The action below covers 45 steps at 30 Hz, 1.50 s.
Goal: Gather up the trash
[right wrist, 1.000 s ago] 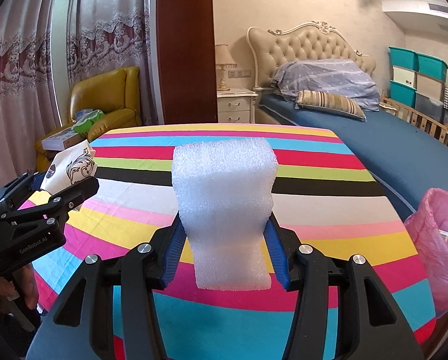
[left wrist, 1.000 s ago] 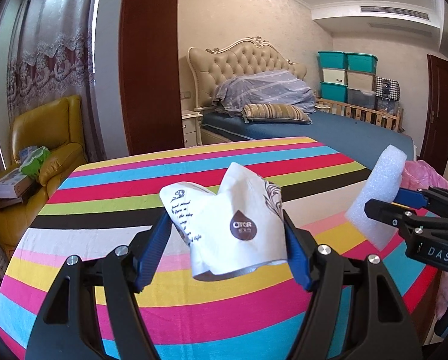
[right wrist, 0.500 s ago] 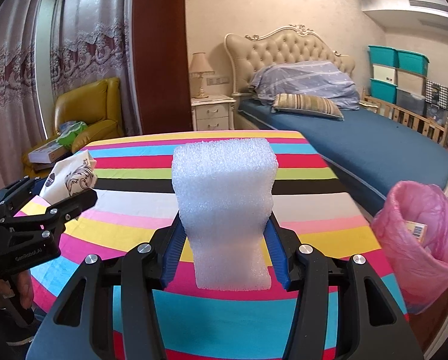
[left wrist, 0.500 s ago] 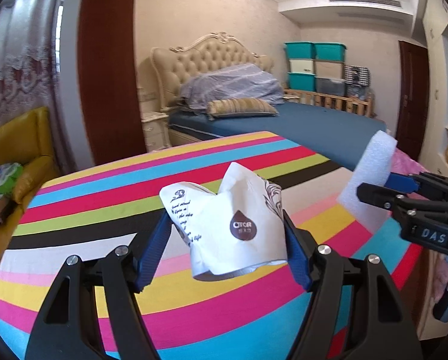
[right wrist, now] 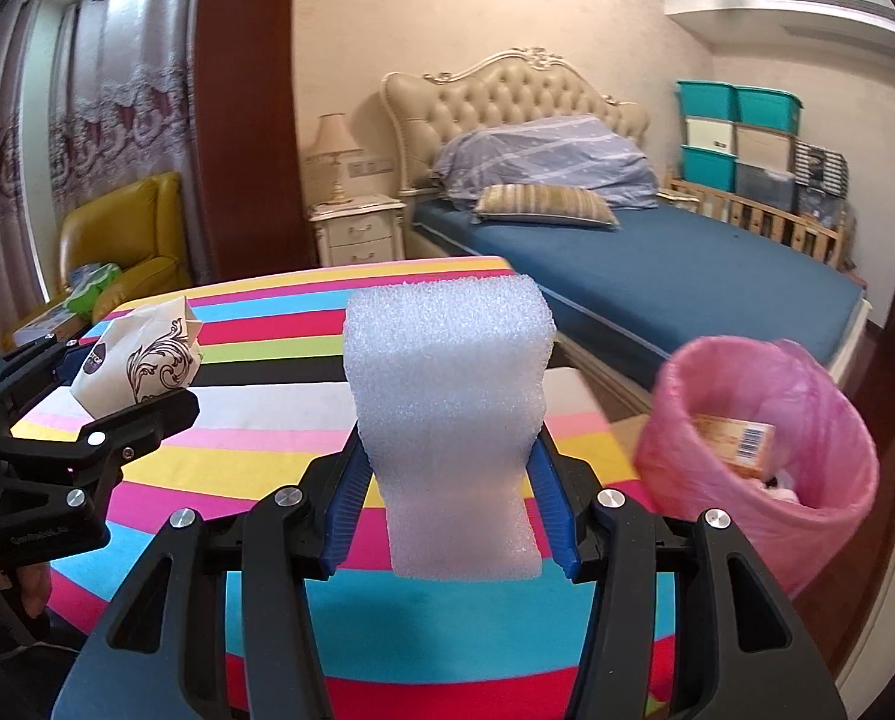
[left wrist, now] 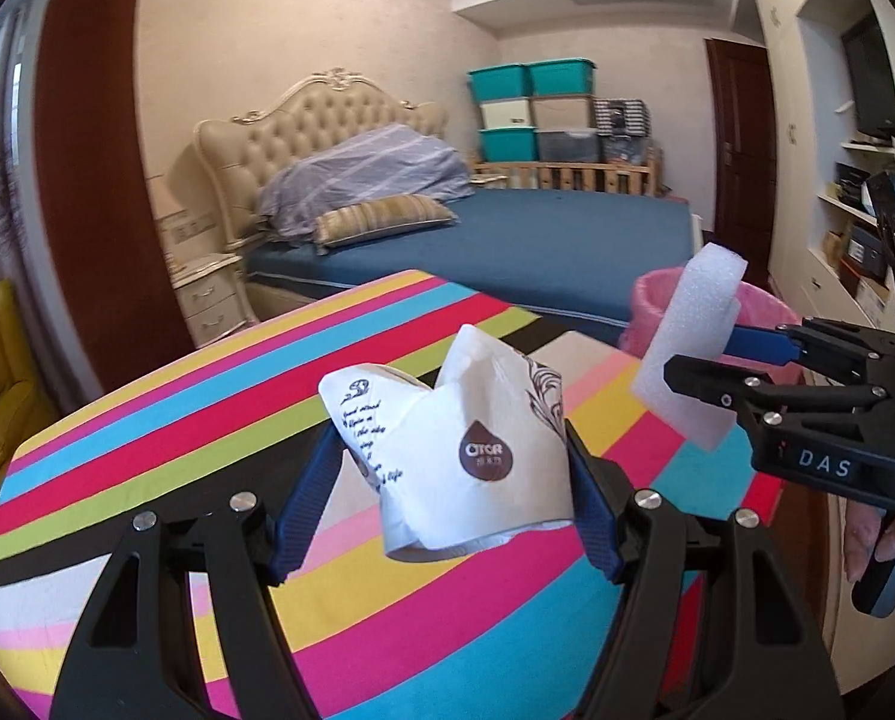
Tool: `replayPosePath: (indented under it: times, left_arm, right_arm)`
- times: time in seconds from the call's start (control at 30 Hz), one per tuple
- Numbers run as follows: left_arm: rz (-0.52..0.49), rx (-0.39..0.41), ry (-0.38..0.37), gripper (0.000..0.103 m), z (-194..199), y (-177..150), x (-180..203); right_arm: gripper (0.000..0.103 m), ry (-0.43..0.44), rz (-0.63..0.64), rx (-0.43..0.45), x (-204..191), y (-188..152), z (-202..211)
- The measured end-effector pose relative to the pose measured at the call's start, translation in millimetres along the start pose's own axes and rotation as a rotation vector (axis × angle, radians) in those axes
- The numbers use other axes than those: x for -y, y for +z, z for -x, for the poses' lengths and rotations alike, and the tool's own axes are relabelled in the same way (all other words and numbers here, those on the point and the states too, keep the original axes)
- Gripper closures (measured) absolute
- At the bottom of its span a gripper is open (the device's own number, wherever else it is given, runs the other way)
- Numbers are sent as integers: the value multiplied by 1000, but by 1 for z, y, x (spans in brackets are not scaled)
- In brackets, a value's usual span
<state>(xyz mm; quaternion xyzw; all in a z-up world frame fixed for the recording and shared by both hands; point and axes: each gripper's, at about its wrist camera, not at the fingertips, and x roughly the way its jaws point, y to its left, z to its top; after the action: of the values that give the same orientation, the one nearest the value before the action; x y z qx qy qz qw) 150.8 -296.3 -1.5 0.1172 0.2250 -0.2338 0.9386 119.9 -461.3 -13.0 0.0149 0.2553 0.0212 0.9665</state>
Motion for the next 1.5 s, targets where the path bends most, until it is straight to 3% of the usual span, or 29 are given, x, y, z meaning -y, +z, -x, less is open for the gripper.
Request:
replayPosePath:
  times: [0.7,0.93,1.27,1.33,1.4,1.5]
  left_arm:
    - [-31,4,-270,34,-123,89,139]
    - [-16,-15,-345,34,-167,125,171]
    - [58,-26,-377,33,-228,161,201]
    - [80,-28,-388,30,-238,168,201]
    - [110,-18,-410,13,-247,177,201]
    - [123,15,-397,6,-241,182,194]
  right_arm:
    - [54,-248,-111,4,174,-9,18]
    - [54,-279,-164,0,230,0,-3]
    - [53,-284,-146,-33,265,9,-32]
    - [52,-268,-140,-22,271,13,-40]
    - [39,-251,-127,-13,274,15,-44]
    - [37,-247,-139,14,282,19,-44]
